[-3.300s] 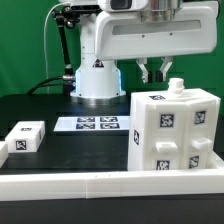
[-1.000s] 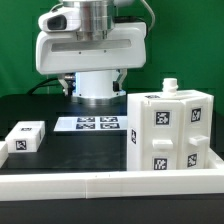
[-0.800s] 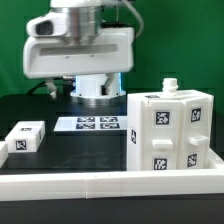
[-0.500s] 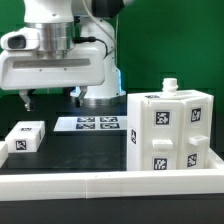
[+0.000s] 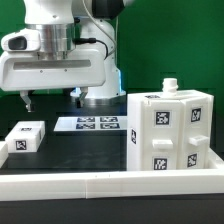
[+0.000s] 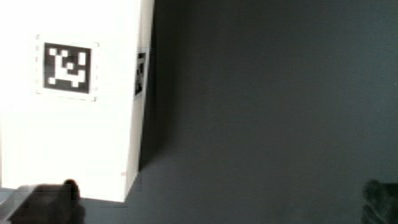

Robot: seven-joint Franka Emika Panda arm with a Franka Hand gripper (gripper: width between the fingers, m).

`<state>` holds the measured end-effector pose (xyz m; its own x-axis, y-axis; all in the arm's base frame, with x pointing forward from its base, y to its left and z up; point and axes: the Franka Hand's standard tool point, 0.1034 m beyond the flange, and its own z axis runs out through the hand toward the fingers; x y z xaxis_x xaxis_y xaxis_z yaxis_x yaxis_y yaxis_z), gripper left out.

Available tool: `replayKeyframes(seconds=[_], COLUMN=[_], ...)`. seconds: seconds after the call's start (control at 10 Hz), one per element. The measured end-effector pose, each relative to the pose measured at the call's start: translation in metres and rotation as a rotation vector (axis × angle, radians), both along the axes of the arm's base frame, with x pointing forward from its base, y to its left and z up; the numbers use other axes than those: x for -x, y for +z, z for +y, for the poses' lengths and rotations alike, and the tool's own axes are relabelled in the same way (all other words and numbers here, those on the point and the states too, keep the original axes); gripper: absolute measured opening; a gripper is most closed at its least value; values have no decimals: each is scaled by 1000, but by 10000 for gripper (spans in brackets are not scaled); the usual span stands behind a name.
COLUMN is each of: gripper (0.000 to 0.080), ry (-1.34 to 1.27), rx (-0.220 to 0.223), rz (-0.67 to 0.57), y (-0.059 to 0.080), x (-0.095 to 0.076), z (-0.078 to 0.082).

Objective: Assemble cabinet

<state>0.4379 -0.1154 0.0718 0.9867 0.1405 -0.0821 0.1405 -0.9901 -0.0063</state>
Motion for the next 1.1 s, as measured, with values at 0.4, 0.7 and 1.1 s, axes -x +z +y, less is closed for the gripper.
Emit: replayKeyframes(seconds=[0.4, 0.7, 1.1], gripper=[797, 797, 797], ry=[-11, -26, -6], rx=[-1, 12, 9], rz=[50, 55, 64], y=[-34, -46, -43], x=[34, 32, 23], z=[-75, -75, -58])
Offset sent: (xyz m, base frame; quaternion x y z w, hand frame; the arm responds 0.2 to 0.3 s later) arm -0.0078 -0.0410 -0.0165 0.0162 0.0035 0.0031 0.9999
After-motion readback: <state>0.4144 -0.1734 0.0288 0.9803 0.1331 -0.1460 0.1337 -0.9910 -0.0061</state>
